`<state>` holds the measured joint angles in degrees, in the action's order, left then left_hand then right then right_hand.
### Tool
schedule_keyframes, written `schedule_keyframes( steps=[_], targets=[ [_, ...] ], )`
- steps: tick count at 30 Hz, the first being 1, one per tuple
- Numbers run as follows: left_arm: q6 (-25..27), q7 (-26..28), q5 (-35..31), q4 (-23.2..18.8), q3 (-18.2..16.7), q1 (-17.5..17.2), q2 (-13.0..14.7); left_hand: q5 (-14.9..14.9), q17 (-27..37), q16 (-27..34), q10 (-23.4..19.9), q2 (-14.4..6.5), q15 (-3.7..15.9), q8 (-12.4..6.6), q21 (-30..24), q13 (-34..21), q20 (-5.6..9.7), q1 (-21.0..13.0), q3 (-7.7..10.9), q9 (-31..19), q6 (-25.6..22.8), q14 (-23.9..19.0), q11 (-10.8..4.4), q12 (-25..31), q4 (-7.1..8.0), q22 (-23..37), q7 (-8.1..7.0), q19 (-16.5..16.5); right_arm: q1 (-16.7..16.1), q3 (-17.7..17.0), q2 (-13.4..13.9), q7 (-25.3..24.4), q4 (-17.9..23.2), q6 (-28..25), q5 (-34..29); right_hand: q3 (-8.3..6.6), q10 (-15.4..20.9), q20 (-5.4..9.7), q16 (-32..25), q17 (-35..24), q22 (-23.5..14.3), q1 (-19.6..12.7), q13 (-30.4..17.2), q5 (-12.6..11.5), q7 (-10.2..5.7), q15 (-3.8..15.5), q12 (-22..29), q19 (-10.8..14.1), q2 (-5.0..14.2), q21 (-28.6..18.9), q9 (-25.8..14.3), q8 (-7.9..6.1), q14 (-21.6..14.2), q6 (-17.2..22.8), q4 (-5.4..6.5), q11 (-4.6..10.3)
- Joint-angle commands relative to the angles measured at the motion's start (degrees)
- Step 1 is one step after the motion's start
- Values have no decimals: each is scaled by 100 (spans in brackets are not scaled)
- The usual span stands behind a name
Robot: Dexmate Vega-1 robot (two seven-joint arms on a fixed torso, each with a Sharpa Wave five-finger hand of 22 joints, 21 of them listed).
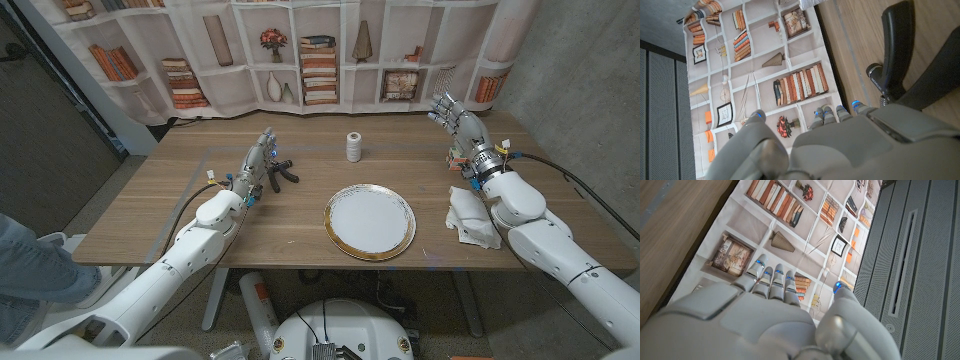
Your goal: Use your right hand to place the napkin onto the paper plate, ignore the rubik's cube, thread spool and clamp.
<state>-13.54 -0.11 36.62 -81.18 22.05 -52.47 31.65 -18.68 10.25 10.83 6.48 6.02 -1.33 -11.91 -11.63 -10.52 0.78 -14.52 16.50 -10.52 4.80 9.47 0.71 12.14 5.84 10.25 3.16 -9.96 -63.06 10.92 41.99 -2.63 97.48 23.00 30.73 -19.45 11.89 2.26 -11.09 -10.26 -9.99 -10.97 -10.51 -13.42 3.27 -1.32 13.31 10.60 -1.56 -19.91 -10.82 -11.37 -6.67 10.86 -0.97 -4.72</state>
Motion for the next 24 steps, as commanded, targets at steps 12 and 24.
schedule_keyframes(
  steps=[12,24],
  targets=[
    [43,110,-23,-206,-37,-108,86,-58,11,3,-27,-56,16,-10,-4,-31,-29,-72,-16,-25,-25,-15,-10,6,-8,22,16,-55,-505,-387,251,-332,330,-113,-378,-24,61,43,8,-8,-27,-60,-25,22,-14,4,0,93,31,28,-6,-12,-60,46,-59,11],
    [163,199,-42,-390,-59,-200,190,-61,12,0,-31,-70,20,-4,1,-32,-30,-85,-26,-25,-35,-17,-11,1,-12,23,5,-66,-752,-574,270,-388,313,35,-519,-17,91,62,10,-9,-29,-64,-25,27,-30,9,0,141,39,50,-7,-8,-82,51,-74,14]
  ],
)
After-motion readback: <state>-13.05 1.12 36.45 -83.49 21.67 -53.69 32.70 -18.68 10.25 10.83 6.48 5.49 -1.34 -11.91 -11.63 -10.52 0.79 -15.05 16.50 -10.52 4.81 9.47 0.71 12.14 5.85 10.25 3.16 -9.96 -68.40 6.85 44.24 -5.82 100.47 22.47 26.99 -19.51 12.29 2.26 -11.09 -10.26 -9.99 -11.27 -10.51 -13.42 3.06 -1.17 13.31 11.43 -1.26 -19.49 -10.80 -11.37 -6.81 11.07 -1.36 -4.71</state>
